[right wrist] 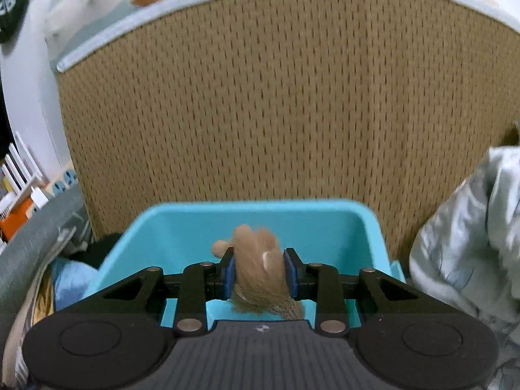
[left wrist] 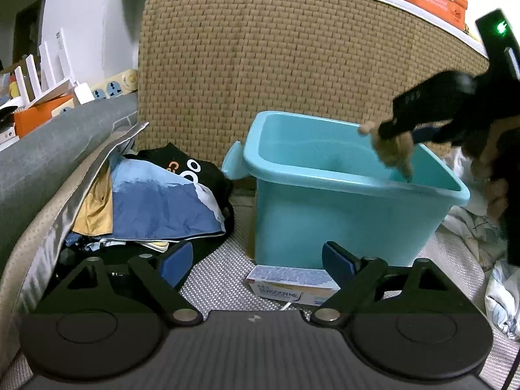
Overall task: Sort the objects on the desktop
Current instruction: 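Open the right gripper to drop the plush toy into the bin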
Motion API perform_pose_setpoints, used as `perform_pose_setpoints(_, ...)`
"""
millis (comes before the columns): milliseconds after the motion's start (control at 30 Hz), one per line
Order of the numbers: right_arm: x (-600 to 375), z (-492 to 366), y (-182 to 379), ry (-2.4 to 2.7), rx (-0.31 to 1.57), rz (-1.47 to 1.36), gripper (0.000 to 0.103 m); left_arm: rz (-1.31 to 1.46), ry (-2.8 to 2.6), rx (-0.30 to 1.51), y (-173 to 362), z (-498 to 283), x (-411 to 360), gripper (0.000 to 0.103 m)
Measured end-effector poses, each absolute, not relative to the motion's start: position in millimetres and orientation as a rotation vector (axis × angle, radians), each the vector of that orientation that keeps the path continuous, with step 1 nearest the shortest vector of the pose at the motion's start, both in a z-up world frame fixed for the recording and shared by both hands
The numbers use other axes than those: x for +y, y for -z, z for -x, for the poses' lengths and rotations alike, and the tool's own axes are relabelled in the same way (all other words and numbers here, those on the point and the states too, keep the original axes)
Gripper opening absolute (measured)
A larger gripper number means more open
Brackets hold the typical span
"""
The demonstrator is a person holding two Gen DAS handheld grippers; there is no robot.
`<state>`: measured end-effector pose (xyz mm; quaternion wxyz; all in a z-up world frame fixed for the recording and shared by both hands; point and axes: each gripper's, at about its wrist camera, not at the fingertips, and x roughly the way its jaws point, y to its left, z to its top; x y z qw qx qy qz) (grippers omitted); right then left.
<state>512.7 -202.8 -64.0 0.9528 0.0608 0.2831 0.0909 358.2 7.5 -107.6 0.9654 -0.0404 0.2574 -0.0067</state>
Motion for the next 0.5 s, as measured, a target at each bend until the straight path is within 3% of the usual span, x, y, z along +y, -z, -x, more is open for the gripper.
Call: perform_pose_setpoints(500, -201.2, -517.7, 80.5, -0.143, 0.671, -0.110, 0.034, 0.091, 0.021, 0.535, 109.2, -360.0, 5.5, 0.090)
